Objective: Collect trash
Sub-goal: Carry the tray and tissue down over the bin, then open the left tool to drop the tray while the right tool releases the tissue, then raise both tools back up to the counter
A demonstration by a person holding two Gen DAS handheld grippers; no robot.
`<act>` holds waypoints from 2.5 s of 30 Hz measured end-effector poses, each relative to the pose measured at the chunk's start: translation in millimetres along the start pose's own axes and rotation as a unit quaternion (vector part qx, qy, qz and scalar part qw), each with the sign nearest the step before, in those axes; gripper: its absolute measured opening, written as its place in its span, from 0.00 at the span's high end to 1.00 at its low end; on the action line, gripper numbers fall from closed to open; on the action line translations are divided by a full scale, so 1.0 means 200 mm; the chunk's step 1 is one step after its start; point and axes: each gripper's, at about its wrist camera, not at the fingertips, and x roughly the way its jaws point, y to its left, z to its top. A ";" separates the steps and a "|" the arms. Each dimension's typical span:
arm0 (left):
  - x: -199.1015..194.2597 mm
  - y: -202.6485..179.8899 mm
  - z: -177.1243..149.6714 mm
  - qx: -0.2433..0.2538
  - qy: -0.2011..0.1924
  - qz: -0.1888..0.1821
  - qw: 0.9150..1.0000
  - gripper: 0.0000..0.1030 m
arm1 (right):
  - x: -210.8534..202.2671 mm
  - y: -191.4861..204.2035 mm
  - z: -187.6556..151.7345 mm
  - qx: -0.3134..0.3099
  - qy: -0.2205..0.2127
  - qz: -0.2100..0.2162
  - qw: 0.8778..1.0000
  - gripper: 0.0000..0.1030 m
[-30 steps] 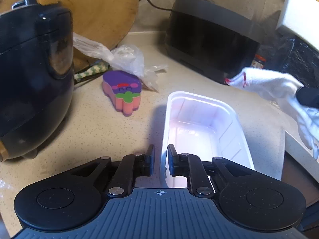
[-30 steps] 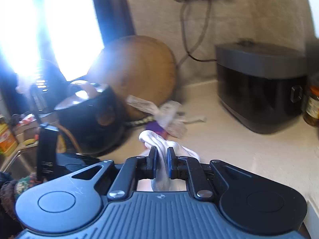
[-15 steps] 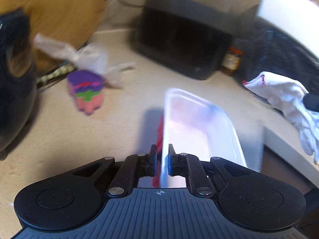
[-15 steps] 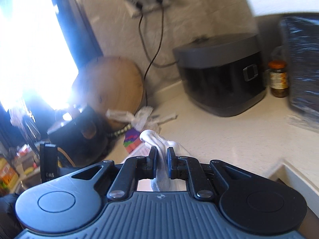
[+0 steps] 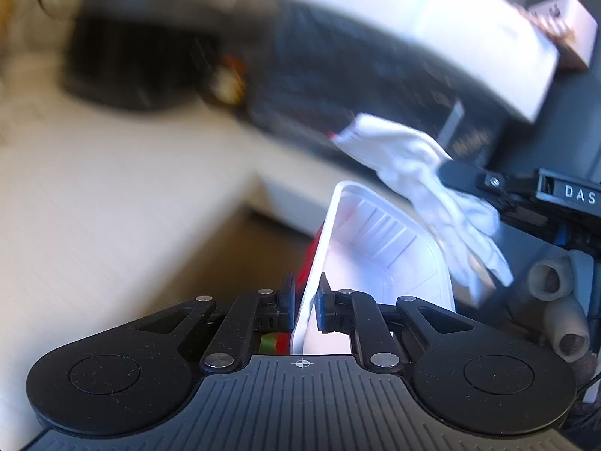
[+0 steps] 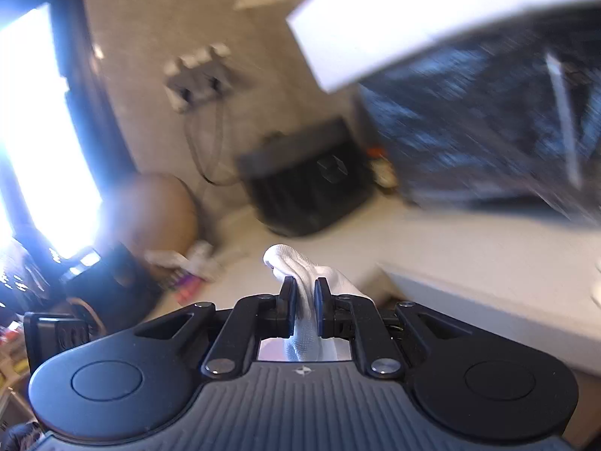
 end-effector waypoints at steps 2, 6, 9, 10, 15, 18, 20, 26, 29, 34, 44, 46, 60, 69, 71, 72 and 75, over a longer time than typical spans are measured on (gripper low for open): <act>0.19 0.01 -0.15 -0.021 0.037 -0.015 0.999 0.87 | -0.01 -0.08 -0.10 -0.001 0.023 -0.030 0.999 0.90; 0.59 0.17 -0.44 -0.057 0.122 0.013 0.991 0.87 | 0.04 -0.26 -0.30 0.008 0.077 -0.086 0.993 0.90; 0.87 0.33 -0.64 -0.083 0.173 0.049 0.980 0.87 | 0.11 -0.43 -0.45 0.041 0.120 -0.105 0.986 0.90; 0.95 0.38 -0.71 -0.096 0.188 0.055 0.976 0.87 | 0.14 -0.47 -0.49 0.051 0.133 -0.110 0.984 0.90; 1.27 0.52 -0.89 -0.110 0.236 0.077 0.962 0.80 | 0.30 -0.67 -0.69 0.092 0.185 -0.128 0.970 0.90; 1.27 0.57 -0.90 -0.131 0.225 0.084 0.962 0.71 | 0.37 -0.75 -0.81 0.115 0.208 -0.137 0.962 0.90; 1.23 0.58 -0.87 -0.140 0.210 0.067 0.965 0.71 | 0.43 -0.80 -0.88 0.132 0.229 -0.140 0.954 0.90; 0.97 0.58 -0.84 -0.140 0.165 0.041 0.975 0.71 | 0.64 -0.89 -1.04 0.154 0.268 -0.154 0.939 0.90; 0.90 0.60 -0.85 -0.148 0.156 0.049 0.975 0.71 | 0.76 -0.90 -1.09 0.167 0.280 -0.154 0.933 0.90; 0.86 0.62 -0.84 -0.153 0.155 0.062 0.974 0.71 | 0.97 -0.86 -1.17 0.166 0.318 -0.140 0.923 0.85; 0.75 0.63 -0.84 -0.151 0.141 0.081 0.975 0.71 | 0.88 -0.92 -1.15 0.179 0.297 -0.157 0.925 0.52; 0.74 0.60 -0.82 -0.140 0.133 0.079 0.978 0.71 | 0.84 -0.91 -1.13 0.174 0.288 -0.163 0.928 0.49; -0.29 0.09 -0.05 0.013 -0.060 0.068 0.996 0.71 | 0.47 -0.02 -0.19 -0.132 -0.022 -0.151 0.979 0.06; -0.80 0.65 0.25 -0.078 -0.154 0.284 0.943 0.71 | 0.67 0.66 0.18 -0.269 -0.051 -0.044 0.961 0.04; -0.82 0.79 0.23 -0.092 -0.173 0.287 0.938 0.71 | 0.80 0.76 0.24 -0.244 -0.016 -0.008 0.970 0.04; -0.83 0.86 0.21 -0.104 -0.179 0.286 0.936 0.71 | 0.87 0.82 0.27 -0.223 0.008 0.006 0.975 0.04; -0.82 1.00 0.17 -0.137 -0.169 0.272 0.937 0.71 | 1.14 0.96 0.34 -0.164 0.086 0.038 0.982 0.04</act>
